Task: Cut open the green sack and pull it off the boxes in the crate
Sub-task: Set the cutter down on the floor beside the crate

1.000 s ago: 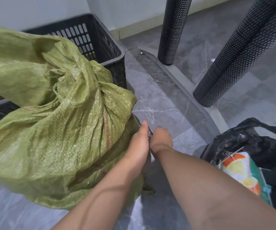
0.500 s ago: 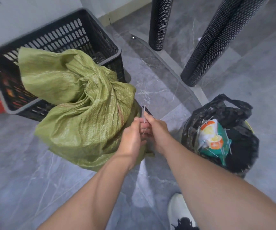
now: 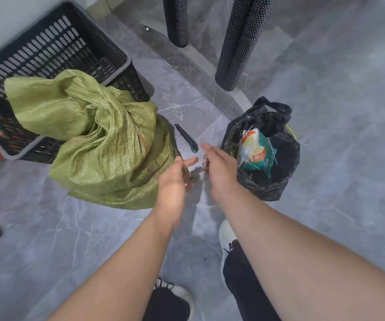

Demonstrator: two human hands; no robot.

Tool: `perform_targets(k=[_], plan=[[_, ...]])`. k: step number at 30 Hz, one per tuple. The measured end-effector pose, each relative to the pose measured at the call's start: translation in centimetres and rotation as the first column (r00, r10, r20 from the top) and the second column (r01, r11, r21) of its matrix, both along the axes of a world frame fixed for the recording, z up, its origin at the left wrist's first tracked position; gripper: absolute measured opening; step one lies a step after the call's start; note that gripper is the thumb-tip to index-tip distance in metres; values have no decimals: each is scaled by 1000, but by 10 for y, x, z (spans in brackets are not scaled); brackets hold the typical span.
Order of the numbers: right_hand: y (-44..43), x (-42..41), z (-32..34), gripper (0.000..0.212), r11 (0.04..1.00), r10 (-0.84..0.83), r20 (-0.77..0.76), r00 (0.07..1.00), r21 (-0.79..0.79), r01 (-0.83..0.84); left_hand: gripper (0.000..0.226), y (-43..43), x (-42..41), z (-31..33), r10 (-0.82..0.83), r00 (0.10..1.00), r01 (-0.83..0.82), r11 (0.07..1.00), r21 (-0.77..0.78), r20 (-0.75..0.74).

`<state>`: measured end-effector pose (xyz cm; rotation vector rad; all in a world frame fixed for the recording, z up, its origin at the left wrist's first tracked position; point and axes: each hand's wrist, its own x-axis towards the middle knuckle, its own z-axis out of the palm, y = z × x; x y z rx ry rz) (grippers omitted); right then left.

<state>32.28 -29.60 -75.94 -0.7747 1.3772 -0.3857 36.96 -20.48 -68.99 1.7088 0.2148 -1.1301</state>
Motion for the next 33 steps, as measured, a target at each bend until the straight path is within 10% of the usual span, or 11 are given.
perform_targets(k=[19,33], plan=[[-87,-103,4,5,973,-202,-398,895,-184,137,43,-51,-50,20,-34,998,34,999,7,-62],[-76,-97,-20,26,965,-259,-416,872,-157,212,47,-45,-45,9,33,994,-27,998,53,-106]])
